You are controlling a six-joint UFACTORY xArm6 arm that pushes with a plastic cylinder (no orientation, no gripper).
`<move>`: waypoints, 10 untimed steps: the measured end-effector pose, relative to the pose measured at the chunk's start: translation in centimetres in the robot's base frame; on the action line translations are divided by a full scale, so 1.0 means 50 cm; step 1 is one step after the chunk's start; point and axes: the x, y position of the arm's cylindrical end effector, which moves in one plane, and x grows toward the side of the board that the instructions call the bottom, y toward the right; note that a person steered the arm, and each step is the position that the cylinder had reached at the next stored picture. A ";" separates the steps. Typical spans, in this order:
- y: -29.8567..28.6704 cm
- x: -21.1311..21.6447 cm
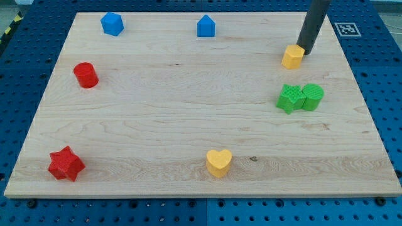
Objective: Move the arm to the left of the green star
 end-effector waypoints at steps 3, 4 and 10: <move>-0.144 -0.048; -0.199 -0.044; -0.298 0.066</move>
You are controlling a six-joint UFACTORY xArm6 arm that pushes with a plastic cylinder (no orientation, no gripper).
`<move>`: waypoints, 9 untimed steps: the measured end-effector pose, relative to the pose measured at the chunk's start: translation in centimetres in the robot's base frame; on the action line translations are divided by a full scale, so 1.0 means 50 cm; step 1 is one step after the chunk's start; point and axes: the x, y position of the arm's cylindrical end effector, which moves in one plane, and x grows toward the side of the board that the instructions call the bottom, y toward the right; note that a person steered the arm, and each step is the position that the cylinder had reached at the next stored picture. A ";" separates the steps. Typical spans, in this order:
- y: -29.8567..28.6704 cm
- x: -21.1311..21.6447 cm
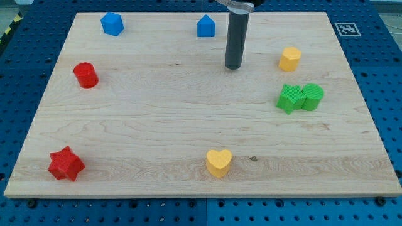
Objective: Move the arm to the left of the green star
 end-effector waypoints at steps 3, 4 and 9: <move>-0.001 0.066; -0.006 0.092; -0.031 0.141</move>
